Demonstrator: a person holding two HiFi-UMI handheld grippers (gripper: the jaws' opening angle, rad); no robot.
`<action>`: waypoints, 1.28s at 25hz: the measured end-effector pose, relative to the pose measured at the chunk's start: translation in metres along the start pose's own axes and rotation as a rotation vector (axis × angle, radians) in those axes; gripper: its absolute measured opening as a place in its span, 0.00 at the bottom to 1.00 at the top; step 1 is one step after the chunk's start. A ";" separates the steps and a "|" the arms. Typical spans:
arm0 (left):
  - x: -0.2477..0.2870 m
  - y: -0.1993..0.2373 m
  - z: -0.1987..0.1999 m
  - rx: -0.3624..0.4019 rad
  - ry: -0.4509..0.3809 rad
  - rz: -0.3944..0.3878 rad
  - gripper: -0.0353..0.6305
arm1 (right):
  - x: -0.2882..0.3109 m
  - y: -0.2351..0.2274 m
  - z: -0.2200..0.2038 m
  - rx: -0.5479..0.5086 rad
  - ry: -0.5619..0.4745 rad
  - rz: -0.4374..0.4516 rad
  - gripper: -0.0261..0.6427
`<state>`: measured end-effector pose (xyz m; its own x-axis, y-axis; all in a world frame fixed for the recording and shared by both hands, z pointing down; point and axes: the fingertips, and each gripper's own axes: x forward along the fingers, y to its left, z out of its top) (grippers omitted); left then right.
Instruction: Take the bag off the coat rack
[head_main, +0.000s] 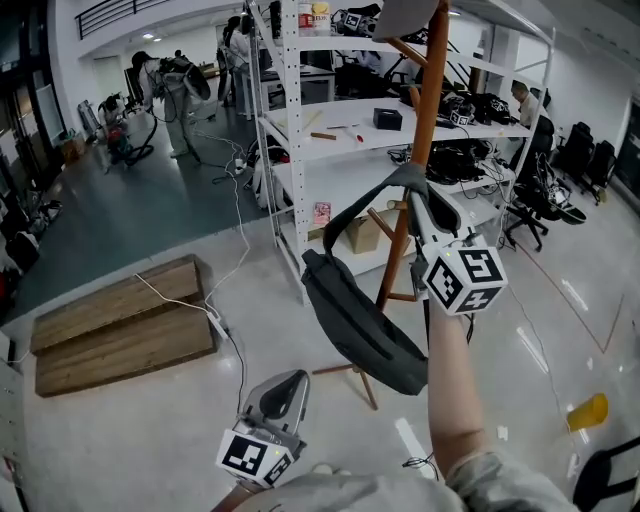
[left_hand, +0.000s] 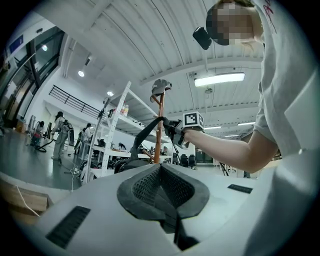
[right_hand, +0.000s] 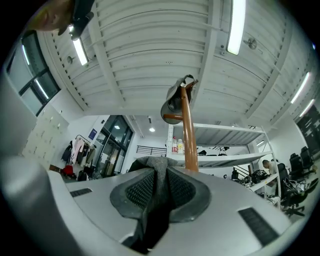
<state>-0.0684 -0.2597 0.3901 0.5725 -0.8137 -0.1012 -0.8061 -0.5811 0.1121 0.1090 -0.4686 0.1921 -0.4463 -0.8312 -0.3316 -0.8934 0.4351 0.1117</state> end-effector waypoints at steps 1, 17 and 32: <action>0.000 0.000 0.000 0.000 -0.002 -0.002 0.08 | -0.003 0.005 0.004 -0.002 -0.012 0.012 0.15; 0.000 0.006 0.014 0.027 -0.027 0.006 0.08 | -0.076 0.058 0.011 0.088 -0.035 0.130 0.15; 0.005 -0.008 0.025 0.056 -0.050 -0.036 0.08 | -0.161 0.106 -0.018 0.119 0.038 0.172 0.15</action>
<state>-0.0631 -0.2591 0.3638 0.5943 -0.7894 -0.1538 -0.7928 -0.6072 0.0524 0.0848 -0.2946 0.2744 -0.5950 -0.7529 -0.2814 -0.7928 0.6073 0.0514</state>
